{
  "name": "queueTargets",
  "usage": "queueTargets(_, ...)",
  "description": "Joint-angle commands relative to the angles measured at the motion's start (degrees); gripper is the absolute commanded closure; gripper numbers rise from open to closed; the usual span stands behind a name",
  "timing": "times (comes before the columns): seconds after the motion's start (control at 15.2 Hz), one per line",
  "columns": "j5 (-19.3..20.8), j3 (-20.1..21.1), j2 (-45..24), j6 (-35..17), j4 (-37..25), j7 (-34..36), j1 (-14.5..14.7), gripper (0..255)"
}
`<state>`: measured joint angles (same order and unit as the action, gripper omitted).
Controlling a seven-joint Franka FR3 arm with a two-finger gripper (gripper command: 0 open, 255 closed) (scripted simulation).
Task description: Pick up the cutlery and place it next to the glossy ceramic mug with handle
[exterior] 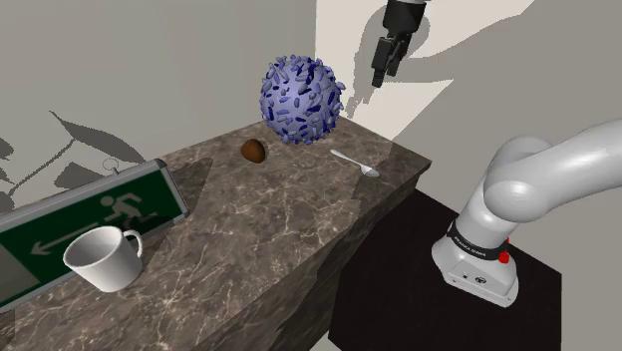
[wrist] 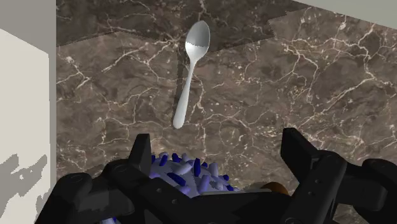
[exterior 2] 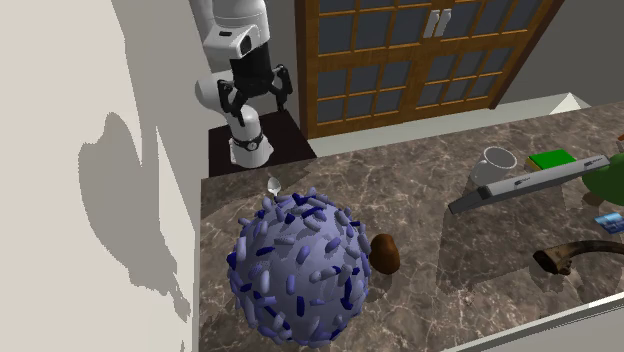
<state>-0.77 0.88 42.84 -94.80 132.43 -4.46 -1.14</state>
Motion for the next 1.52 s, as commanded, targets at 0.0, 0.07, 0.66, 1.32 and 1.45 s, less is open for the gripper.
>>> queueTargets(0.0,0.0,0.0,0.0,0.0,0.0,0.0,0.0,0)
queueTargets(0.07,-0.29,-0.27,-1.08,-1.32,0.94,0.27,-0.2,0)
queueTargets(0.66,-3.5,-2.68,-13.25,-13.48,7.34,1.98,-1.58,0)
queueTargets(1.32,-8.55,-4.87,-28.85,-25.61,10.13,1.63,-1.88,0)
queueTargets(1.45,-8.84,-4.76,-29.54,-27.3,11.13,1.48,-1.73,0)
